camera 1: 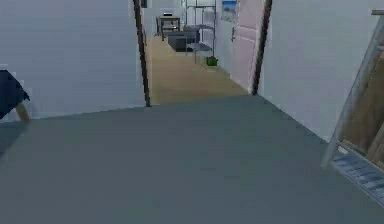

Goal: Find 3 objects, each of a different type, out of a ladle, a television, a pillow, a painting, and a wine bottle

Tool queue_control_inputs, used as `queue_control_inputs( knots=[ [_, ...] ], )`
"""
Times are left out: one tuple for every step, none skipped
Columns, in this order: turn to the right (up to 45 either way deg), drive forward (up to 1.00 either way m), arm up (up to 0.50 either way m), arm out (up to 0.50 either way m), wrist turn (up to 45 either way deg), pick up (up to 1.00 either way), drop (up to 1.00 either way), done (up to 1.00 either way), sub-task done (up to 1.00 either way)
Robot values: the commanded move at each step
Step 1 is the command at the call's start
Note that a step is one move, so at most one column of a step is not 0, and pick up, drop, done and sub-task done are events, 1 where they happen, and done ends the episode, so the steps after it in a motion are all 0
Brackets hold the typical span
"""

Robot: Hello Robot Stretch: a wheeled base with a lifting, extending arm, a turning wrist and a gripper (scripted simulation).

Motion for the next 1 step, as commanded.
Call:
queue_control_inputs(
  knots=[
    [-45.0, 0.0, 0.0, 0.0, 0.0, 0.0, 0.0, 0.0, 0.0]
  ],
)
